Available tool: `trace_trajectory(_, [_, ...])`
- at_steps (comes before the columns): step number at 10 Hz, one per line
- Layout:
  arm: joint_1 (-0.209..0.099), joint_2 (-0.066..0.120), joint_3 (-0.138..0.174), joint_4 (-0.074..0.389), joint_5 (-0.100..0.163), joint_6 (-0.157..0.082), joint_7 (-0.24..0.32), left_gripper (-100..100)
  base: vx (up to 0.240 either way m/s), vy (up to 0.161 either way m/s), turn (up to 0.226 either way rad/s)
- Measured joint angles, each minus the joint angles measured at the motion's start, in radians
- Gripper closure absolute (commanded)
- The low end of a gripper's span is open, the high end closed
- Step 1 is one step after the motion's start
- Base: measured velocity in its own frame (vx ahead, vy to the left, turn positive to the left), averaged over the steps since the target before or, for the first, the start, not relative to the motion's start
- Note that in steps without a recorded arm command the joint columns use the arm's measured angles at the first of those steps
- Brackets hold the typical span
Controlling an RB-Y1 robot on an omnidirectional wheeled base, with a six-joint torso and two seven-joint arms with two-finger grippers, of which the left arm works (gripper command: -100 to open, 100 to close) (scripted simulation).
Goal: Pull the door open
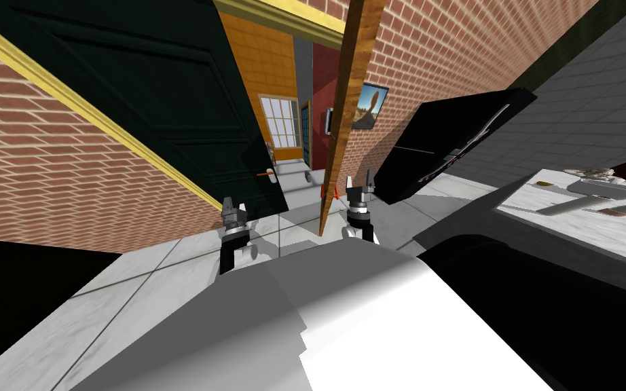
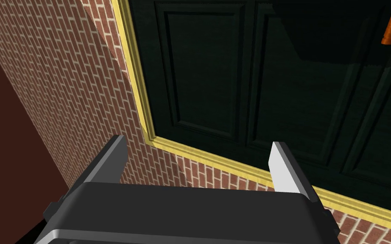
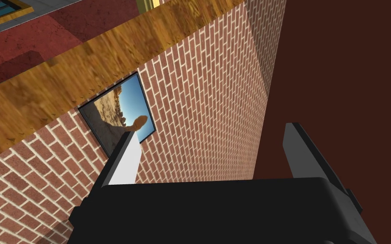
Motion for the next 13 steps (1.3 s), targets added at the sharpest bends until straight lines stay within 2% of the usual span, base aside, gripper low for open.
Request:
trace_trajectory(4, [-0.043, 0.022, 0.027, 0.083, 0.009, -0.007, -0.004, -100, 0.045, 0.022, -0.067])
trace_trajectory(5, [-0.053, 0.023, 0.031, 0.102, 0.009, -0.01, -0.006, -100, 0.045, 0.029, -0.092])
trace_trajectory(9, [-0.108, 0.042, 0.059, 0.201, 0.016, -0.021, -0.013, -100, 0.046, 0.024, -0.078])
trace_trajectory(13, [-0.178, 0.07, 0.098, 0.327, 0.028, -0.036, -0.02, -100, 0.056, 0.033, -0.082])
